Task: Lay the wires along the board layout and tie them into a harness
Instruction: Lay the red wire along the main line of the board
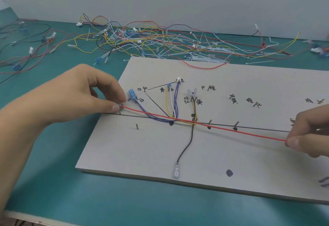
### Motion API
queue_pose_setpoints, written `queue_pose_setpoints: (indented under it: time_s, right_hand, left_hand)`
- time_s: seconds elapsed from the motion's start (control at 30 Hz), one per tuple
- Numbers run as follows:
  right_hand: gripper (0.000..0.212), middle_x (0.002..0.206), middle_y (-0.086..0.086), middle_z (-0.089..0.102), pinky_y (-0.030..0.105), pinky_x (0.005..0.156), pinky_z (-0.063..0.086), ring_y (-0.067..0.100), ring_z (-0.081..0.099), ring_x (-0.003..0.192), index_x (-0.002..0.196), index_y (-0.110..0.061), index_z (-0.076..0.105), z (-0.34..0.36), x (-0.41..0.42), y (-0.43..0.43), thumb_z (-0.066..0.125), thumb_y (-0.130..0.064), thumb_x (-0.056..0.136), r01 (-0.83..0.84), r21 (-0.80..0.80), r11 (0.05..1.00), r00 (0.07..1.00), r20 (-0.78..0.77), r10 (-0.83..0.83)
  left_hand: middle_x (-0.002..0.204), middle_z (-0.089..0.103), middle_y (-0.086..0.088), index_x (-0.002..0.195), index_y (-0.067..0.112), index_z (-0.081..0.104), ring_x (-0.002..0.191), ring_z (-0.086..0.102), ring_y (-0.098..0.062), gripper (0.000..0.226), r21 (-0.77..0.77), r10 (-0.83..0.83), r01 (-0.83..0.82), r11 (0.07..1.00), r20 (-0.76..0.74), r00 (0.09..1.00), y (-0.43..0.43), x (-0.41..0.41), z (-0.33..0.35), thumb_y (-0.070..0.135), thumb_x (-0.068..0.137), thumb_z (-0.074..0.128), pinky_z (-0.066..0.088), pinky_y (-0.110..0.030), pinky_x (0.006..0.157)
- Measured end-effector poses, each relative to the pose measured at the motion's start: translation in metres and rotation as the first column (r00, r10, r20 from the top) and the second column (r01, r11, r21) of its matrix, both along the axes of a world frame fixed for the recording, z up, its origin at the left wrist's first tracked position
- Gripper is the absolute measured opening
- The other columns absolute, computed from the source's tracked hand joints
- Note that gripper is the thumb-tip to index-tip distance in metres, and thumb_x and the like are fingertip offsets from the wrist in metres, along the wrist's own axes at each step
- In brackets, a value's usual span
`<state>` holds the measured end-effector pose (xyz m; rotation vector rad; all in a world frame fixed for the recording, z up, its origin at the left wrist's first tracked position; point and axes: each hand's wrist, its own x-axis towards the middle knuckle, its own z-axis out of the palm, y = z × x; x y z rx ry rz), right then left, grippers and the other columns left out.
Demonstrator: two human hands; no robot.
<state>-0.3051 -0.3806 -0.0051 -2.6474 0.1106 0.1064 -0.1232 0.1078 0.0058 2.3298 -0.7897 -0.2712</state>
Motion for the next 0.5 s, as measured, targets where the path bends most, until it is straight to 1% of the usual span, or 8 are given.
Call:
queue_pose_setpoints:
  time_s: [0.03,0.1,0.17,0.23,0.3,0.33,0.4,0.5]
  right_hand:
    - [0.013,0.061,-0.005,0.070,0.020,0.041,0.052,0.010,0.066,0.045,0.076,-0.036,0.077,-0.002,0.001,0.003,0.083,-0.044,0.068,-0.015,-0.029,0.999,0.996,-0.090,0.012]
    - [0.023,0.061,-0.008,0.067,0.021,0.040,0.052,0.010,0.063,0.042,0.084,-0.042,0.077,-0.004,0.007,0.016,0.071,-0.058,0.068,0.042,-0.086,0.995,0.987,-0.151,-0.055]
    - [0.023,0.058,-0.010,0.066,0.021,0.040,0.050,0.011,0.060,0.041,0.085,-0.045,0.076,0.000,0.012,0.027,0.071,-0.059,0.066,0.066,-0.115,0.991,0.985,-0.149,-0.083]
    - [0.029,0.056,-0.007,0.068,0.019,0.042,0.050,0.012,0.057,0.037,0.084,-0.043,0.077,0.014,0.019,0.041,0.075,-0.059,0.060,0.097,-0.063,0.993,0.978,-0.177,-0.107]
    - [0.039,0.057,-0.003,0.070,0.017,0.045,0.048,0.012,0.053,0.033,0.085,-0.038,0.077,0.032,0.027,0.050,0.077,-0.059,0.052,0.126,0.013,0.992,0.970,-0.211,-0.120]
    - [0.038,0.057,-0.002,0.071,0.017,0.047,0.047,0.012,0.053,0.034,0.085,-0.037,0.076,0.038,0.033,0.055,0.078,-0.057,0.052,0.137,0.035,0.990,0.969,-0.214,-0.126]
    - [0.024,0.059,-0.001,0.072,0.021,0.053,0.050,0.010,0.055,0.036,0.080,-0.036,0.077,0.045,0.041,0.063,0.084,-0.047,0.060,0.148,0.028,0.989,0.961,-0.241,-0.137]
    - [0.009,0.059,-0.002,0.073,0.028,0.059,0.053,0.009,0.055,0.037,0.074,-0.035,0.076,0.047,0.046,0.067,0.081,-0.037,0.067,0.162,-0.014,0.987,0.963,-0.217,-0.161]
  left_hand:
    - [0.093,0.078,0.014,0.102,0.044,0.077,0.079,0.072,-0.030,0.043,0.033,-0.006,0.006,0.999,0.009,1.000,-0.001,0.001,0.001,0.064,0.064,0.076,0.060,-0.051,0.071]
    - [0.096,0.076,0.015,0.097,0.046,0.078,0.081,0.072,-0.019,0.038,0.074,-0.022,0.018,0.997,0.056,0.998,-0.004,0.003,0.004,0.063,0.064,0.074,0.060,-0.046,0.068]
    - [0.097,0.074,0.018,0.089,0.049,0.079,0.087,0.069,-0.007,0.028,0.110,-0.011,-0.001,0.994,0.110,0.994,-0.009,0.001,0.009,0.058,0.064,0.076,0.057,-0.038,0.064]
    - [0.092,0.071,0.023,0.084,0.053,0.078,0.081,0.066,0.003,0.018,0.175,0.010,-0.037,0.984,0.154,0.988,-0.013,0.001,0.013,0.047,0.069,0.083,0.053,-0.033,0.064]
    - [0.083,0.070,0.026,0.079,0.057,0.076,0.069,0.064,0.007,0.031,0.242,0.028,-0.079,0.967,0.206,0.978,-0.015,0.003,0.016,0.030,0.072,0.090,0.047,-0.027,0.062]
    - [0.078,0.070,0.026,0.077,0.058,0.075,0.067,0.064,0.007,0.037,0.265,0.037,-0.097,0.960,0.221,0.975,-0.018,0.004,0.017,0.025,0.071,0.090,0.046,-0.025,0.062]
    - [0.069,0.071,0.027,0.076,0.060,0.074,0.062,0.064,0.008,0.040,0.283,0.061,-0.124,0.951,0.223,0.973,-0.020,0.004,0.017,0.023,0.069,0.091,0.047,-0.024,0.061]
    - [0.067,0.072,0.025,0.080,0.056,0.076,0.057,0.065,0.008,0.027,0.257,0.098,-0.122,0.959,0.107,0.989,-0.017,0.002,0.014,0.038,0.065,0.089,0.057,-0.032,0.062]
